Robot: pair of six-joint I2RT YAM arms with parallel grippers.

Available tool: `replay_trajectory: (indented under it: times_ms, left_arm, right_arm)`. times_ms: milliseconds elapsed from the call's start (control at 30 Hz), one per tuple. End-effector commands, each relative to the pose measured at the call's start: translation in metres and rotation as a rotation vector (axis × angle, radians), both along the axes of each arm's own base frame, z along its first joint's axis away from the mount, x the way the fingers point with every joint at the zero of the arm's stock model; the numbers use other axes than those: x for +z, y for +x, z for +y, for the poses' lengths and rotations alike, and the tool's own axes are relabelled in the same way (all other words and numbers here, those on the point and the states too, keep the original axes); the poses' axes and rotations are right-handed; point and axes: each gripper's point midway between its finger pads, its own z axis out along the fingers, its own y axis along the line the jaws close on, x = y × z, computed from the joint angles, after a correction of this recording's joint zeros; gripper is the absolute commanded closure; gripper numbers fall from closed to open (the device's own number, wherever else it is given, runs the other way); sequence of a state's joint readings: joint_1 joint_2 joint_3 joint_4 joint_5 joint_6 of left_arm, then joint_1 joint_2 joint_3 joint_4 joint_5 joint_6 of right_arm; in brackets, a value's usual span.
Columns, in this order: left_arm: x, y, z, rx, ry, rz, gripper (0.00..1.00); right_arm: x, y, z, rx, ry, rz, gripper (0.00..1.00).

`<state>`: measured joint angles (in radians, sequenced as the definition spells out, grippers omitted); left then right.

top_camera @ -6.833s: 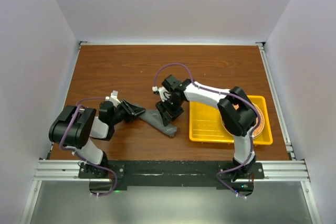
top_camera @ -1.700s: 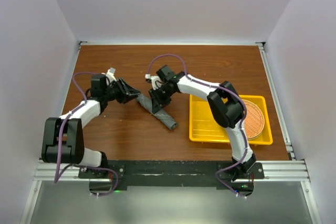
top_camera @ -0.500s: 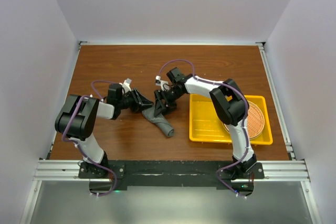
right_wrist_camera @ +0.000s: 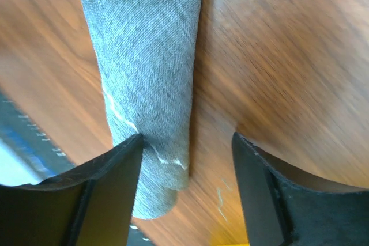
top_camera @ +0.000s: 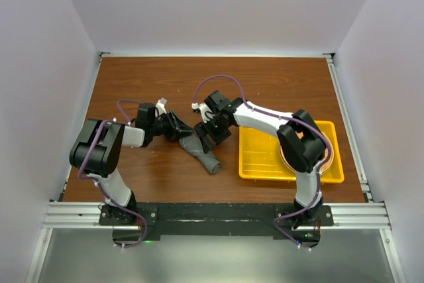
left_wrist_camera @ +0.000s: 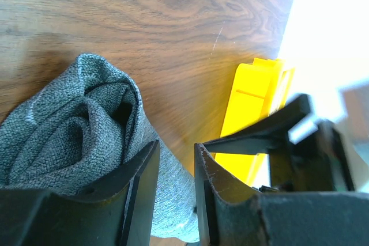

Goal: Fold the napkin, place the utensils inside, and roll it up
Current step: Roll the napkin with the utensil

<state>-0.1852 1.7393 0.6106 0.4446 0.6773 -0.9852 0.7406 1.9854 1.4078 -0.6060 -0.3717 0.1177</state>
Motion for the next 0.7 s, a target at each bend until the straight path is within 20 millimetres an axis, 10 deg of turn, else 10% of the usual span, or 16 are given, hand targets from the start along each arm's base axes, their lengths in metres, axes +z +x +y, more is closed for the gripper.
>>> replay_trajectory:
  times_ms: [0, 300, 667]
  left_arm:
    - [-0.025, -0.005, 0.012, 0.035, 0.086, 0.082, 0.64]
    - [-0.025, -0.011, 0.011, 0.04, 0.068, 0.125, 0.64]
    - [-0.023, -0.011, 0.01, 0.046, 0.052, 0.144, 0.64]
  right_arm:
    - [0.046, 0.024, -0.004, 0.037, -0.098, -0.281, 0.28]
    - [0.049, 0.026, 0.051, 0.059, 0.004, -0.338, 0.19]
    - [0.014, 0.022, 0.071, 0.118, -0.102, -0.427, 0.2]
